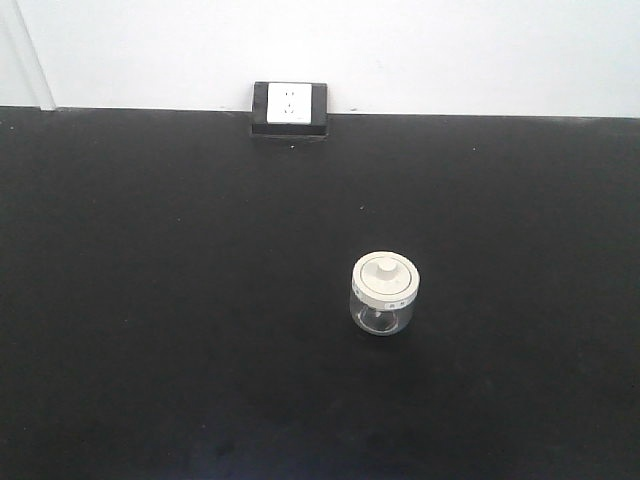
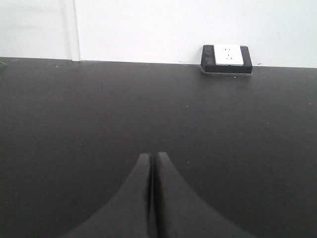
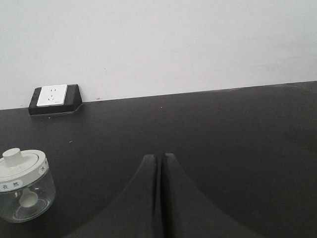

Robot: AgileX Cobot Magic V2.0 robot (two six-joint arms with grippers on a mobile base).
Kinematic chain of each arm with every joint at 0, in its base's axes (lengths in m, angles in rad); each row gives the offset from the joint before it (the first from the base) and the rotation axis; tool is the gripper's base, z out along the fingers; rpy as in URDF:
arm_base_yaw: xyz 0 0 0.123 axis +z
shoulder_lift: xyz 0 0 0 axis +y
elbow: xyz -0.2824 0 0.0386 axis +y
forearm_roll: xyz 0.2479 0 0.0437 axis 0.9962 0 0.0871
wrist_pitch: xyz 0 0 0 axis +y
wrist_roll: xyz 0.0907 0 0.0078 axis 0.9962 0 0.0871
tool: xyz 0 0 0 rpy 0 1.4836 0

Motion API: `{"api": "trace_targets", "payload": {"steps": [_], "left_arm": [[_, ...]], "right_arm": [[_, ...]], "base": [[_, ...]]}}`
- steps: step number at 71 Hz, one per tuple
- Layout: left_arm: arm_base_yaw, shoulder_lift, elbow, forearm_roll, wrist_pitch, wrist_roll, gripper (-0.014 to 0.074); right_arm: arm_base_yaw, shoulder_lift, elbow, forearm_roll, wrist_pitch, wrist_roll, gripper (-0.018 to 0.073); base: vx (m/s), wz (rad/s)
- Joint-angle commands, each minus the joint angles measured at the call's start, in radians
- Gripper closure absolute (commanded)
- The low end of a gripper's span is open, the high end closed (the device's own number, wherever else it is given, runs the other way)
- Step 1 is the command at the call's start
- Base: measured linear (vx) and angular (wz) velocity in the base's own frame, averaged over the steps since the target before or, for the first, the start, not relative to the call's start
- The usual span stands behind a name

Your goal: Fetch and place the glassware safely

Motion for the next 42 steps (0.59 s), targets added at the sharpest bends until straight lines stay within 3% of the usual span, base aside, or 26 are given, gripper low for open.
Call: {"api": "trace_targets", "payload": {"steps": [1, 42], "left_arm": [[-0.003, -0.012, 0.028, -0.008, -0.076, -0.006, 0.0603], [-0.003, -0.012, 0.028, -0.008, -0.076, -0.006, 0.0603]], "right_arm": [[-0.004, -0.013, 0.02, -0.004, -0.069, -0.011, 0.0563], [-0.004, -0.013, 0.02, -0.004, -0.069, -0.011, 0.0563]], "base": [[0.0, 0.0], [0.0, 0.0]]}}
